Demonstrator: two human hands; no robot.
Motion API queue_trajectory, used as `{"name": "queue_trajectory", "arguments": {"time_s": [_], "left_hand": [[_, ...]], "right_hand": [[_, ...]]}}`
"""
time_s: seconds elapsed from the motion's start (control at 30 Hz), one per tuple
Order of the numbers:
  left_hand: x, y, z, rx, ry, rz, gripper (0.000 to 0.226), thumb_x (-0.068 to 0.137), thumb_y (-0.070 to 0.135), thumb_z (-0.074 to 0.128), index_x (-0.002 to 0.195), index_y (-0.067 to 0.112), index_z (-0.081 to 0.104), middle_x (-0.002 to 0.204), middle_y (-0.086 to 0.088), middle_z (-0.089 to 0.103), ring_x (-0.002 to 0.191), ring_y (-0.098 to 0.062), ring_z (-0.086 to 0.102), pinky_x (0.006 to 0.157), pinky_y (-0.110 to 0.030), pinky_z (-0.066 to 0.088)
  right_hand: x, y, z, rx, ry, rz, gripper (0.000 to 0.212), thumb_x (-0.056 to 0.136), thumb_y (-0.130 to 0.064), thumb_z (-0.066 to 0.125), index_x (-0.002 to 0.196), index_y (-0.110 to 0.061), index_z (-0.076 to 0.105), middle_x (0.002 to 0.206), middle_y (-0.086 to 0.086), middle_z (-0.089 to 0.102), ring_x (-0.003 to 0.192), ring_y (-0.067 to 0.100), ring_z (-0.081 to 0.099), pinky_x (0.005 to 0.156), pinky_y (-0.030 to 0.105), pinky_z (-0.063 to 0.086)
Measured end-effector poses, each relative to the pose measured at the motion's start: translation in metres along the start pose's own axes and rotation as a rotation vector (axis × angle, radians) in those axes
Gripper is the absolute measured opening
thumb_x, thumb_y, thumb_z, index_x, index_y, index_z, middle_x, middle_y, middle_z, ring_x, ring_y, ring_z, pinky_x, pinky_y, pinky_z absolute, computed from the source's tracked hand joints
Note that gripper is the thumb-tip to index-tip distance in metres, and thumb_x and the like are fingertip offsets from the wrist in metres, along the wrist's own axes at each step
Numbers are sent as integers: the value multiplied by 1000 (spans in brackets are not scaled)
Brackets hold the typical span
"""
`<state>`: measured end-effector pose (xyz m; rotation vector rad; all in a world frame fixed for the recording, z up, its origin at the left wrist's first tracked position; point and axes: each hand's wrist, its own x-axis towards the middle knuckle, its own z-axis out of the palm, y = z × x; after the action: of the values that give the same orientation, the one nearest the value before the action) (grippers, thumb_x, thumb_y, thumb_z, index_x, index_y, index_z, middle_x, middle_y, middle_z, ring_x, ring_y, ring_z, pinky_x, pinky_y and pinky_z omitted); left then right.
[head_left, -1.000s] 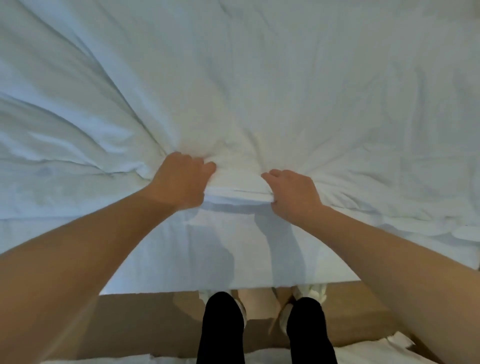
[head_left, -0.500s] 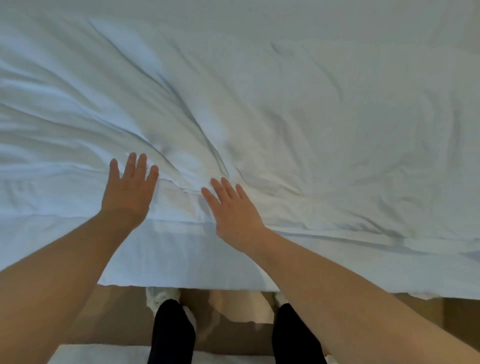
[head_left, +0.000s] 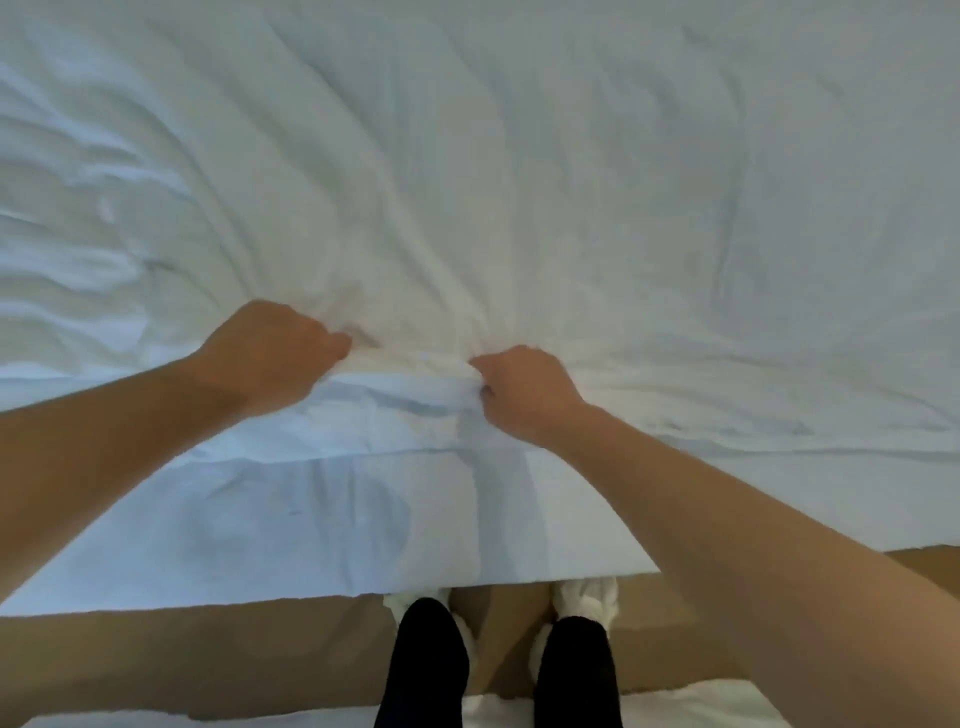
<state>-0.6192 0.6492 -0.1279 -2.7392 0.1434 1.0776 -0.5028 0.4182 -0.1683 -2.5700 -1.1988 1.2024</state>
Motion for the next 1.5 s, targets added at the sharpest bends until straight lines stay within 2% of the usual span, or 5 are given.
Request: {"name": "queue_trajectory", "arguments": {"time_s": [0.3,0.53,0.77,1.0,1.5], "left_hand": [[-29,49,87,-116,-139,-314,122,58,42,86,155,18,16,151,-34,19,137,-55,23,101,-75,15],[-9,17,97,-163,264,-223,50,43,-5,80,89,5,64,62,-13,54,44,-28,51,44,-27,34],[-57,27,103,-138,-14,-177,69,87,31,59,147,15,27,152,-8,29,143,-26,24,116,-52,12],[-137,-83,152,-187,297,-511,70,60,7,81,123,-5,54,130,-29,50,127,-46,44,100,-62,32],[-195,-308,280,-103,212,-117,33,59,7,77,90,13,66,59,-5,62,47,-29,61,45,-27,42]], "right_hand": [[-27,-36,85,-394,41,13,101,88,-30,62,152,-29,-16,158,25,-14,145,47,-10,107,74,0],[25,-39,52,-341,180,-46,37,82,-10,62,116,-21,54,107,1,61,94,26,61,63,32,37],[-2,-85,67,-280,-97,45,78,79,-39,70,141,-18,28,140,11,34,127,32,36,98,45,37],[15,-230,51,-197,177,-300,81,94,-37,54,155,-20,4,163,11,-3,150,32,-5,119,53,1],[146,-418,85,-146,78,-257,31,88,-19,53,118,-21,58,116,5,63,108,30,61,80,32,44]]}}
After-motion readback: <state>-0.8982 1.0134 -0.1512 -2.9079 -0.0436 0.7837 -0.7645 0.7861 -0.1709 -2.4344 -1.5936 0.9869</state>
